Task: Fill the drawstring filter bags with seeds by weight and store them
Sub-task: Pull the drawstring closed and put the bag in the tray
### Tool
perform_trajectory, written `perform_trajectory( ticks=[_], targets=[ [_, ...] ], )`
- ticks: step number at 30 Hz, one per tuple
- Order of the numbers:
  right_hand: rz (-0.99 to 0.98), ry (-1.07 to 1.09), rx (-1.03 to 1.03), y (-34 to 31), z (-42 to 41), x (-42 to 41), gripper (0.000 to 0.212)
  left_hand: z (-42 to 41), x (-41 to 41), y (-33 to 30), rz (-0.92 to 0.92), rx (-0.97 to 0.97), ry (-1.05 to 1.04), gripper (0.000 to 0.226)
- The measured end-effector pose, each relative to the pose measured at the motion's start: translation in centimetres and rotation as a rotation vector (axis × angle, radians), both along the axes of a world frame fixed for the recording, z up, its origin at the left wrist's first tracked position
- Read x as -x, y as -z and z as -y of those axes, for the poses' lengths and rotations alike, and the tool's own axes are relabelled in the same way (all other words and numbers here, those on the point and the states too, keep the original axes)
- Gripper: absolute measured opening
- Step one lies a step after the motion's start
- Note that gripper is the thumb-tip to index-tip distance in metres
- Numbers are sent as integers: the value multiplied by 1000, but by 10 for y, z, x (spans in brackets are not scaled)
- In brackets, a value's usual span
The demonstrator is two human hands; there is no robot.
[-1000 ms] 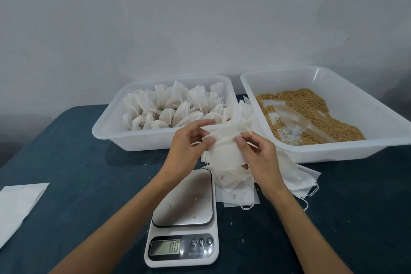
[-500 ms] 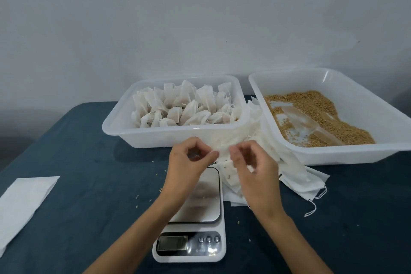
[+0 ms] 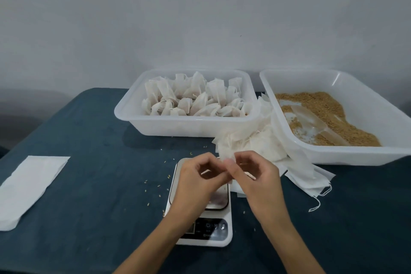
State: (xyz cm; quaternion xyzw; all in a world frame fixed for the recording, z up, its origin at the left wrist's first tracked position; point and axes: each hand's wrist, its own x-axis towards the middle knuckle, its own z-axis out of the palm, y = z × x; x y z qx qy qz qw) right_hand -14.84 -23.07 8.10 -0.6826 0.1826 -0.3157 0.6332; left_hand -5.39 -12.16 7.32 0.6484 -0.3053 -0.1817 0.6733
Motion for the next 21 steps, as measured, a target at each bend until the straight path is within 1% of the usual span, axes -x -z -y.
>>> perform_trajectory(
  ticks=[1,3,5,6,7,8,9,11,12,13,14,15,17,18,20,21],
  targets=[
    [9,-11,8,1,-2,1,8,0,1,0,-7,-7,9,17],
    [16,-11,-47,2,-2,2,11,-1,5,-1,-47,-7,28,17],
    [44,29,-156,3,0,2,10,-4,7,-3,-171,50,32,19],
    [57,54,-182,4,0,2,6,-5,8,-4,-246,88,23,19],
    [62,80,-159,4,-1,3,8,-6,8,-5,-307,122,7,17],
    [55,110,-73,5,-2,4,14,-7,8,-4,-343,144,-20,18],
    [40,138,85,7,-3,6,18,-7,8,-4,-349,151,-54,19],
    [-8,164,488,9,-5,8,24,-8,8,-4,-298,135,-112,22],
    [-23,162,631,11,-6,8,25,-8,9,-5,-258,128,-119,22],
    [-36,151,689,14,-7,8,26,-9,10,-5,-212,123,-111,22],
    [-49,140,674,15,-8,7,26,-10,11,-6,-160,118,-88,20],
    [-50,128,610,14,-9,7,24,-11,12,-7,-108,118,-50,17],
    [-16,70,374,13,-8,7,21,-15,15,-7,-15,113,19,11],
    [15,27,244,11,-7,8,21,-17,15,-5,22,102,4,9],
    [80,-44,27,8,-4,10,25,-20,13,-1,32,57,-146,5],
    [103,-78,-68,7,-2,11,32,-21,11,-1,-15,27,-228,14]
  ],
)
